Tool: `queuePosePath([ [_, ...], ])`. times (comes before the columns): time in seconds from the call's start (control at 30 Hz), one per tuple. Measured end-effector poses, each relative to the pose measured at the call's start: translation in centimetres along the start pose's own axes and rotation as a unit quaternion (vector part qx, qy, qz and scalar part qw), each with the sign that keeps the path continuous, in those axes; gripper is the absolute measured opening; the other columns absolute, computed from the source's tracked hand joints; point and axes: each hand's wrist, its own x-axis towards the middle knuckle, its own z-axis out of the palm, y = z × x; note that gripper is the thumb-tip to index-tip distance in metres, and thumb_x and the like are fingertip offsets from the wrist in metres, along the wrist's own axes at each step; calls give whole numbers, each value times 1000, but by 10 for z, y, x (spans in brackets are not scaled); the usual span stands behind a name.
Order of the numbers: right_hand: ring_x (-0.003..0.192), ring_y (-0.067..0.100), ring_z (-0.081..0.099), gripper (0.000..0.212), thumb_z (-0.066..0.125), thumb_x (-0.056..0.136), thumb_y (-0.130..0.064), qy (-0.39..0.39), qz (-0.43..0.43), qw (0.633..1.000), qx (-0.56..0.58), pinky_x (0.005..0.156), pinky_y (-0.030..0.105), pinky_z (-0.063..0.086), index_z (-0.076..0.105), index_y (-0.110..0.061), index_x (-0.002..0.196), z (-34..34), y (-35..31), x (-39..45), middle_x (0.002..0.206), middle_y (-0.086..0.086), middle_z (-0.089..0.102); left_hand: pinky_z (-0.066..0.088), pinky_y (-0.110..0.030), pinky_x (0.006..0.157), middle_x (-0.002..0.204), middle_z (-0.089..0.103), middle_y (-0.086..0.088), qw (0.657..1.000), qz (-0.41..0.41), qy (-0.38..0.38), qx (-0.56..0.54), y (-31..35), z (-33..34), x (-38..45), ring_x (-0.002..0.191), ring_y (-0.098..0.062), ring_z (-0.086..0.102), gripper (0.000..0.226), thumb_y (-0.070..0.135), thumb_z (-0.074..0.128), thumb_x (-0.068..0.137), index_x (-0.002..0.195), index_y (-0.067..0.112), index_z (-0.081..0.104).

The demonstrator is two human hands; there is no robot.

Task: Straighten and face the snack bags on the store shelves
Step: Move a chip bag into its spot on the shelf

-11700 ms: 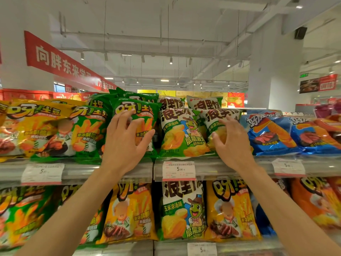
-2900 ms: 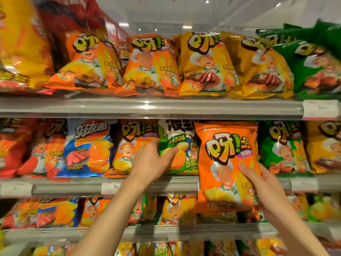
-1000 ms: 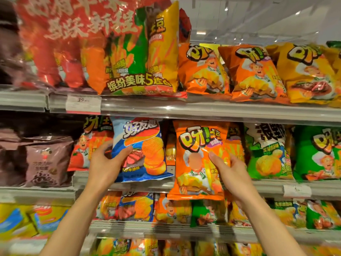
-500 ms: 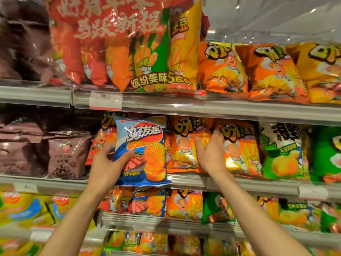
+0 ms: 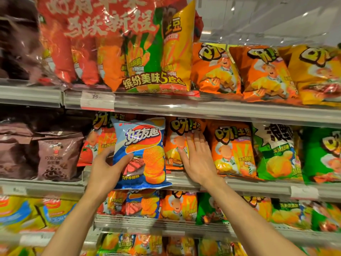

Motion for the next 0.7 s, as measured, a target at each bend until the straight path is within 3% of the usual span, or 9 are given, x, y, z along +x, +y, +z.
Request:
queuePosePath([
  [0.17, 158, 31, 8, 77, 1, 101, -64, -37, 2, 999, -22, 127, 51, 1, 13, -21, 164, 3, 1, -5, 171, 11, 14, 50, -24, 81, 104, 74, 24, 1000, -16, 0, -10, 0, -2, -8, 93, 6, 69, 25, 33, 80, 86, 110, 35, 70],
  [0.23, 158, 30, 1, 74, 8, 102, -65, -64, 6, 998, 3, 127, 50, -2, 8, -24, 164, -2, 2, 1, 172, 9, 7, 48, -21, 80, 104, 73, 28, 1000, -9, -4, -12, 2, -1, -13, 93, 9, 68, 25, 31, 79, 87, 109, 37, 69],
  [0.3, 159, 28, 0, 72, 20, 104, -64, -69, 2, 996, 47, 127, 46, -2, 15, -23, 164, -11, 3, 2, 172, 9, 7, 48, -21, 80, 104, 73, 28, 1000, -7, -6, -19, 5, -1, -17, 93, 10, 68, 24, 30, 78, 87, 110, 34, 69],
  [0.43, 157, 21, 13, 64, 52, 100, -56, -23, 20, 980, 194, 122, 30, 10, 41, -23, 154, -32, 9, -13, 169, 6, 24, 49, -20, 83, 105, 74, 24, 999, -14, 4, -35, 6, -2, -26, 97, 6, 68, 32, 31, 79, 86, 116, 27, 70],
  [0.53, 149, 10, 32, 53, 61, 97, -52, -12, 51, 959, 280, 118, 28, 26, 54, -28, 144, -46, 13, -34, 162, -5, 38, 50, -12, 78, 103, 74, 25, 999, -17, 12, -41, 5, 2, -36, 96, 8, 68, 30, 27, 81, 86, 114, 31, 70],
  [0.6, 127, -3, 53, 45, 65, 94, -54, -4, 77, 933, 351, 106, 17, 43, 59, -33, 134, -56, 17, -55, 142, -12, 57, 51, -7, 74, 100, 74, 28, 998, -18, 10, -53, 5, 6, -46, 94, 9, 69, 30, 22, 81, 86, 110, 33, 69],
  [0.63, 114, -7, 60, 43, 66, 92, -55, -11, 96, 914, 394, 94, 12, 48, 61, -34, 128, -61, 19, -68, 128, -14, 64, 52, -10, 76, 101, 75, 25, 998, -21, 8, -60, 5, 8, -50, 95, 6, 70, 31, 22, 81, 85, 112, 31, 69],
  [0.7, 96, -2, 68, 40, 67, 89, -53, -26, 129, 882, 452, 78, 13, 52, 63, -33, 123, -68, 27, -96, 105, -14, 73, 54, -22, 83, 105, 77, 19, 997, -32, 3, -73, 5, 16, -60, 98, -1, 72, 35, 26, 81, 82, 116, 28, 70],
])
